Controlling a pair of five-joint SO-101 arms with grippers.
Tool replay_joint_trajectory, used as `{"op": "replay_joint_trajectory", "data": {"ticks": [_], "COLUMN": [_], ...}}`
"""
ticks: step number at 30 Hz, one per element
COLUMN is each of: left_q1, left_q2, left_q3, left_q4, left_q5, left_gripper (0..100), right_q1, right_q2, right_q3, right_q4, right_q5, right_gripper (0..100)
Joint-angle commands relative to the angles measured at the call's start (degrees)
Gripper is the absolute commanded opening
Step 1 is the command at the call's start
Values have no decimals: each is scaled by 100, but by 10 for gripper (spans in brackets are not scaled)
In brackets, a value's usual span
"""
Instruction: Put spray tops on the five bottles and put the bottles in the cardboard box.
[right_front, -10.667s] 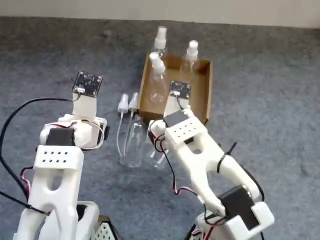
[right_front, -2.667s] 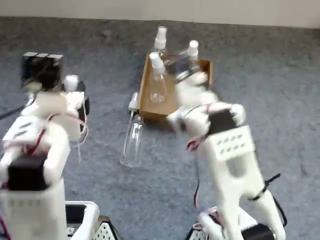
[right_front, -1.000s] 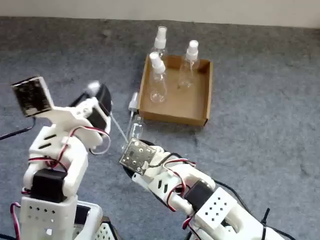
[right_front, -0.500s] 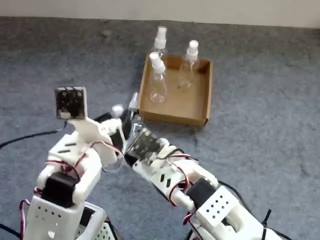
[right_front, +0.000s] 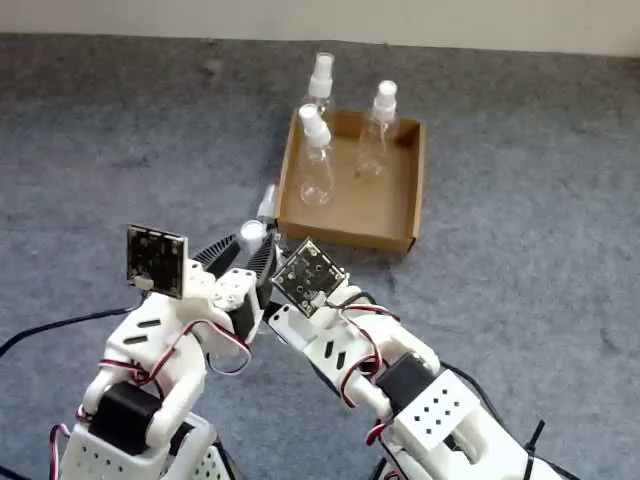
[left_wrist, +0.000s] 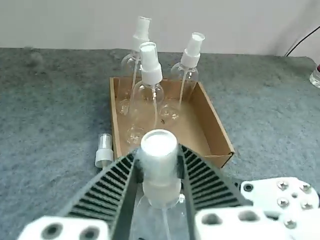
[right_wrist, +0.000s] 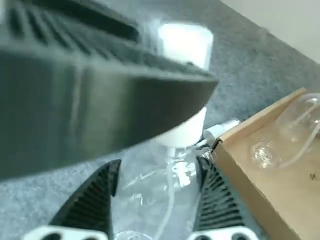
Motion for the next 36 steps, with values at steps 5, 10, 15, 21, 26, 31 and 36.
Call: {"op": "replay_joint_trajectory", "data": {"ticks": [5, 10, 15, 21, 26, 31, 36], "left_q1": [110, 127, 365, 462, 453, 321, -295], "left_q2": [-13, -13, -13, -13, -75, -75, -84], "left_q3": [57, 233, 242, 251, 233, 233, 180], "left_q4": [-70, -79, -70, -70, -62, -62, -88], "left_q5": [-26, -35, -53, -642, -651, -651, -651], "left_gripper": [4, 5, 5, 8, 130, 206, 207], "right_q1": [-40, -22, 400, 479, 514, 532, 637], "right_q2": [-154, -154, -154, -127, -101, -101, -101], "right_q3": [-84, -127, -127, -242, -549, -637, -655], "right_q4": [-198, -189, -180, -180, -171, -171, -180], "right_q5": [-18, -18, -26, -18, -18, 132, 378], "right_gripper": [5, 5, 5, 5, 4, 4, 4]}}
